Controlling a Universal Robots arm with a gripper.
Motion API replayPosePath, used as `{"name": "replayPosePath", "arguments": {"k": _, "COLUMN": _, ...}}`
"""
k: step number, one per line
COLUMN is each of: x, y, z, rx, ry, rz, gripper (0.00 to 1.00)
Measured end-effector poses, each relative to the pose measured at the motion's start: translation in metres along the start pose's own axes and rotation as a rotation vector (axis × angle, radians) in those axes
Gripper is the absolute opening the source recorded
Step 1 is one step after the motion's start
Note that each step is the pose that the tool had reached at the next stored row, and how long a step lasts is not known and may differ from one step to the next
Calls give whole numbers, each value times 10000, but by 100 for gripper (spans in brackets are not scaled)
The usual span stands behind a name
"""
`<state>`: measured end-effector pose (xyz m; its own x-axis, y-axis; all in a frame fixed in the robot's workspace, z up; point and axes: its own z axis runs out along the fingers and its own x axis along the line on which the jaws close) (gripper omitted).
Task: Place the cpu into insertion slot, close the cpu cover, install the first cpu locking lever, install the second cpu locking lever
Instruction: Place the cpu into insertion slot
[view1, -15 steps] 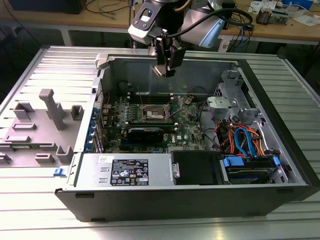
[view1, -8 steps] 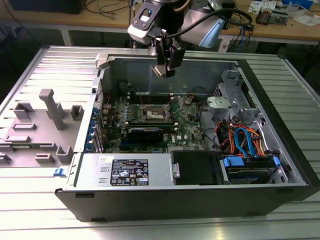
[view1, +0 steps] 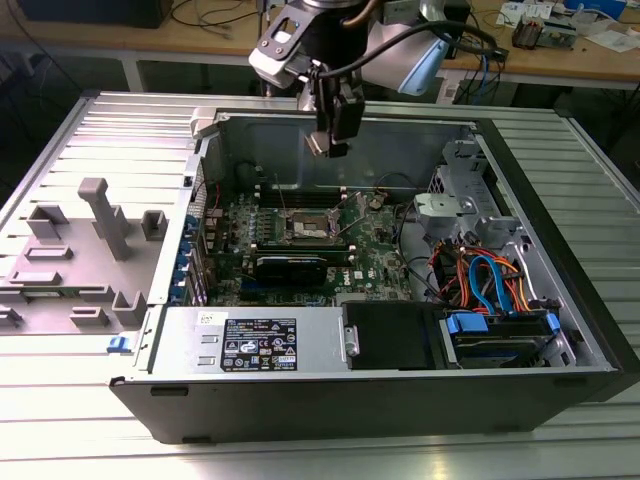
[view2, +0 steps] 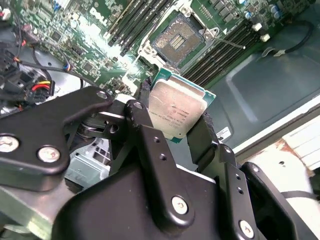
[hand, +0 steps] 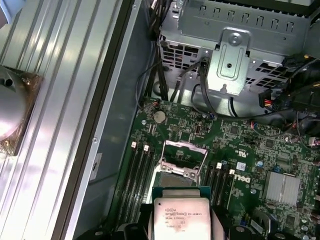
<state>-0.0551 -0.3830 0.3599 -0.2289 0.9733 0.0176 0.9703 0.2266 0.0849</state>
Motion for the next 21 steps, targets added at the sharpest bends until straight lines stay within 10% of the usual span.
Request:
{"name": "replayPosePath", "arguments": {"k": 9, "x": -1, "y": -8, "z": 95, "rx": -5, "ry": -159, "rz": 1932, "gripper": 55}}
{"name": "replayPosePath", "arguments": {"k": 15, "x": 0, "y": -26, "z": 167, "rx": 226, "ry": -148, "rz": 2152, "gripper": 55}}
{"name": "replayPosePath", "arguments": {"k": 21, "x": -2, "y": -41, "z": 298, "rx": 258, "ry": -146, "rz": 2165, "gripper": 55}}
